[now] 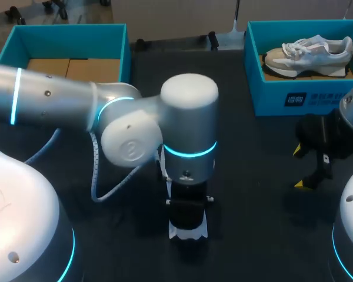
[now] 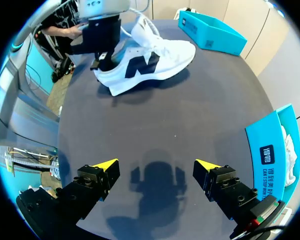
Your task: Take the shoe out of the shoebox, open the shoe tongue, remove and reinsert the insole, then place the shoe into the shoebox
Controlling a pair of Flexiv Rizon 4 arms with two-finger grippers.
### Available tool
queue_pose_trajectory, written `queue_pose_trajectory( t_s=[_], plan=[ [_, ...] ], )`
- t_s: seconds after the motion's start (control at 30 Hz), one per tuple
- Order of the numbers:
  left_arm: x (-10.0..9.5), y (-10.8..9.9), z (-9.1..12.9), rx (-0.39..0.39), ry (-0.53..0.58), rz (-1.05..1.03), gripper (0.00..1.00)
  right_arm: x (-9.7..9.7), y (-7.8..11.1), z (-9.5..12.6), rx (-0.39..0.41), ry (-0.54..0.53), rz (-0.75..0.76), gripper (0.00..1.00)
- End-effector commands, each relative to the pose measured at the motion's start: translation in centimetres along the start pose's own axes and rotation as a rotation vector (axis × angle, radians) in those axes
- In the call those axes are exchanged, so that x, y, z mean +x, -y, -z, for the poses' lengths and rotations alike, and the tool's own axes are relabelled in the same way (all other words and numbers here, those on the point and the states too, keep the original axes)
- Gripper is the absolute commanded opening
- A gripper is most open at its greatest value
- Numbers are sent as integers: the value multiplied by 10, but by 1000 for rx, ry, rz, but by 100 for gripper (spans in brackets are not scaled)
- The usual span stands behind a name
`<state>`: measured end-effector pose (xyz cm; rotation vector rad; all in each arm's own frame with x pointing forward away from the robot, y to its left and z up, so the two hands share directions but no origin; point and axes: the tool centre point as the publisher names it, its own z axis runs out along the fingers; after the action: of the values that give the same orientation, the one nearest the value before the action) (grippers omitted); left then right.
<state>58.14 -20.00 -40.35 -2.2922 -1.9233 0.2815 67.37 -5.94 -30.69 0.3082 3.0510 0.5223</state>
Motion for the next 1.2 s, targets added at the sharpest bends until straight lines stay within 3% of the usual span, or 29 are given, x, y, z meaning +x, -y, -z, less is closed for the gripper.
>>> queue_pose_trajectory(
  t_s=[0.03, 0.57, 0.9, 1.2],
  plan=[
    [8, 3, -13, -63, -5, 6, 0, 1, 0, -1, 3, 2, 0, 100],
    [23, -44, -11, -291, -75, 134, 0, 1, 0, -1, 3, 2, 0, 100],
    [32, -59, 23, -319, 6, 217, 0, 1, 0, -1, 3, 2, 0, 100],
    [25, -71, 52, -228, 112, 229, 0, 1, 0, -1, 3, 2, 0, 100]
  ],
)
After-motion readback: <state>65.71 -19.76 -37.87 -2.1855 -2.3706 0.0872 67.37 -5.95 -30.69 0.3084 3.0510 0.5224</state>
